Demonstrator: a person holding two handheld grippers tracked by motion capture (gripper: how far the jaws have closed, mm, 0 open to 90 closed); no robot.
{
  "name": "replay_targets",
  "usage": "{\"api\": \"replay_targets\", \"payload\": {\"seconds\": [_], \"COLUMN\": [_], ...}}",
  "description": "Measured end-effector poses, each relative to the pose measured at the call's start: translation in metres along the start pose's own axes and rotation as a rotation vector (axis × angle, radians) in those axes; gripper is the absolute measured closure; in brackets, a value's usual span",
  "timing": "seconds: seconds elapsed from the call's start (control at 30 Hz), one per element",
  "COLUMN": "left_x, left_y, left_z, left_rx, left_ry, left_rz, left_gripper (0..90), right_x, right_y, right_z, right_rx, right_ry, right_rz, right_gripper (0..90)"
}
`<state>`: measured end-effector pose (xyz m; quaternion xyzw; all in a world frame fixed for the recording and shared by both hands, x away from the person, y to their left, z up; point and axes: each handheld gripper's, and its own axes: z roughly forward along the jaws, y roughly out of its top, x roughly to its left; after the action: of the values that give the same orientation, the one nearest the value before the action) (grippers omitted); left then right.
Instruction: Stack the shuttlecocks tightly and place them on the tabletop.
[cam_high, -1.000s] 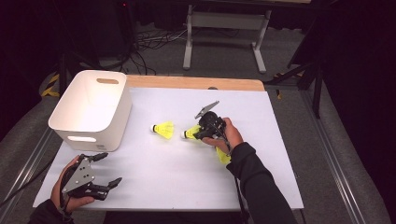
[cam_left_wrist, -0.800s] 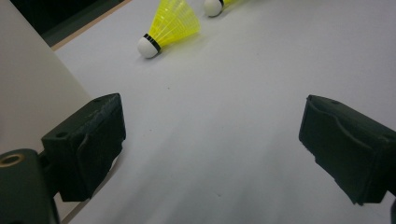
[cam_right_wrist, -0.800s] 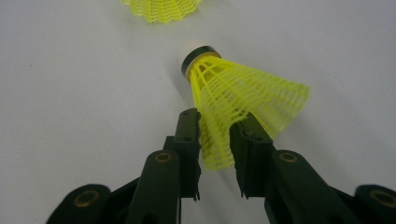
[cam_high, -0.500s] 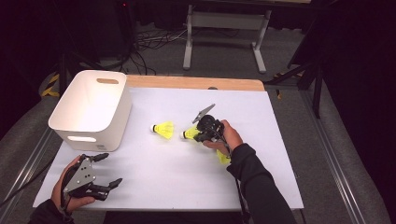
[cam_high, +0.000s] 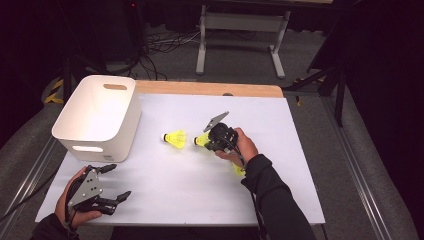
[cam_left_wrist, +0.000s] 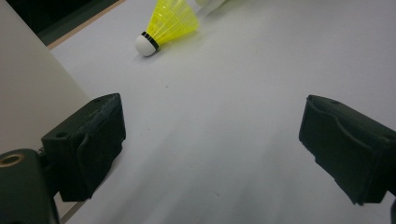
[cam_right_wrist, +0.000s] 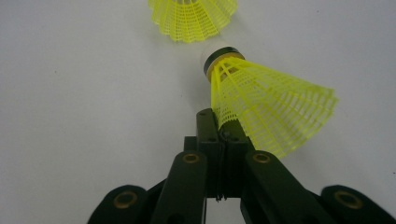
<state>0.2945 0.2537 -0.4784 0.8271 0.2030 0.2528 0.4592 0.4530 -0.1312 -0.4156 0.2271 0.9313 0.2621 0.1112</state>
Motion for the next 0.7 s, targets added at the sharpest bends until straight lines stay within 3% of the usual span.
{"api": "replay_targets", "payload": {"seconds": [0.37,0.7], "left_x": [0.001,0.000], "left_y": [0.000,0.000], "left_z": [-0.001,-0.002], "left_rx": [-0.004,-0.013], "left_ry": [-0.004,-0.002], "left_rz": [-0.011,-0.015], "left_gripper": [8.0,8.0], "right_x": [0.012,0.022], "right_y": [0.017,0.037], "right_z": [-0.004,0.010], "right_rx": [-0.022,-0.002], "right_ry": [-0.022,-0.022], "right_rz": [-0.037,-0.076], "right_gripper": [89.7,89.7]}}
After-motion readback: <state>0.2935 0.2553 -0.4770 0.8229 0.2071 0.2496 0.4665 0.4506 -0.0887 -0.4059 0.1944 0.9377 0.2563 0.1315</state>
